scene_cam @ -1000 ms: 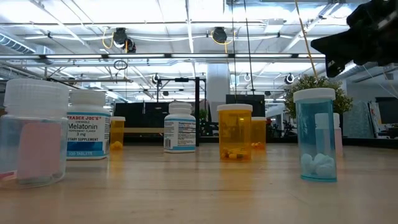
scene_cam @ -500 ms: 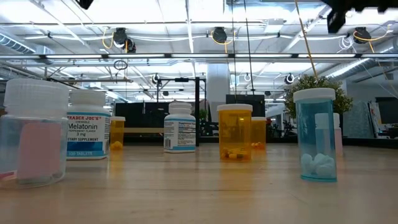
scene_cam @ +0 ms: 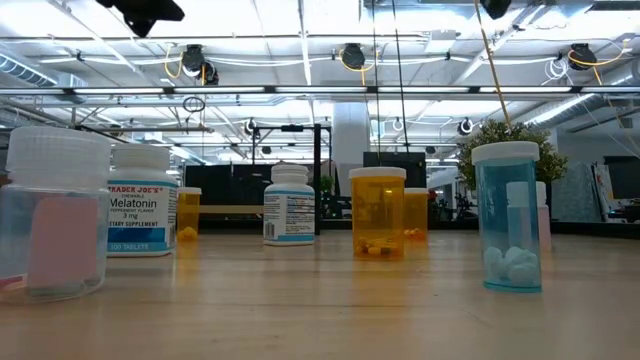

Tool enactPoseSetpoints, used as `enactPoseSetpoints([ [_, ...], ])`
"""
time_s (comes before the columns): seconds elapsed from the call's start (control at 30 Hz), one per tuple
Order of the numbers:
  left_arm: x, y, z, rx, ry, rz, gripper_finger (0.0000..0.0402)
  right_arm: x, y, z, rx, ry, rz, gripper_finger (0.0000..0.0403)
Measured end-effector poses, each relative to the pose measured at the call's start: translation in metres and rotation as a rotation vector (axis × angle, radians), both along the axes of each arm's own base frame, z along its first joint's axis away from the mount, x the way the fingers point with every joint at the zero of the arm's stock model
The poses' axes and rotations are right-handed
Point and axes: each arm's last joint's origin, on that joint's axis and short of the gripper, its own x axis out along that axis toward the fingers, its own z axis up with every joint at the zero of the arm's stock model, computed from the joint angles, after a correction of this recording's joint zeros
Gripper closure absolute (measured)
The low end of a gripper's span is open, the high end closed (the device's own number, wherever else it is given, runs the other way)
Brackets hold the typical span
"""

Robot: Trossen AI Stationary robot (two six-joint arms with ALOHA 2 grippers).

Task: Pick and place medicine bottles onto shelf by color
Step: Put the bottom white pill bottle on the shelf

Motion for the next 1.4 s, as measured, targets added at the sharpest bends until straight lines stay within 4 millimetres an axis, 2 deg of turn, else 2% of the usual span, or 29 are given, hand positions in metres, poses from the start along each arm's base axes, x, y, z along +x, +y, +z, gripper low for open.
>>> enactPoseSetpoints([
  [0.27, 0.006, -0.001, -0.013, -0.025, -0.029, 0.000, 0.0378, 0.024, 0.001, -0.024, -0.018, -0.012, 0.003, 0.0403],
  [0.57, 0.012, -0.011, -0.039, -0.088, -0.003, -0.016, 0.0372, 0.033, 0.002, -0.071, 0.017, -0.051, -0.009, 0.0403],
  [0.67, 0.017, -0.017, -0.045, -0.096, 0.026, -0.011, 0.0347, 0.033, 0.003, -0.086, 0.038, -0.049, -0.010, 0.0403],
  [0.97, 0.039, -0.036, -0.054, -0.059, 0.029, -0.013, 0.0238, 0.030, 0.016, -0.119, 0.081, -0.086, 0.011, 0.0403],
  [1.17, 0.047, -0.046, -0.044, -0.073, 0.041, -0.012, 0.0220, 0.023, 0.027, -0.138, 0.078, -0.043, -0.030, 0.0403],
  [1.4, 0.060, -0.068, -0.025, -0.022, 0.101, -0.042, 0.0220, 0.022, 0.031, -0.140, 0.072, -0.039, -0.018, 0.0403],
])
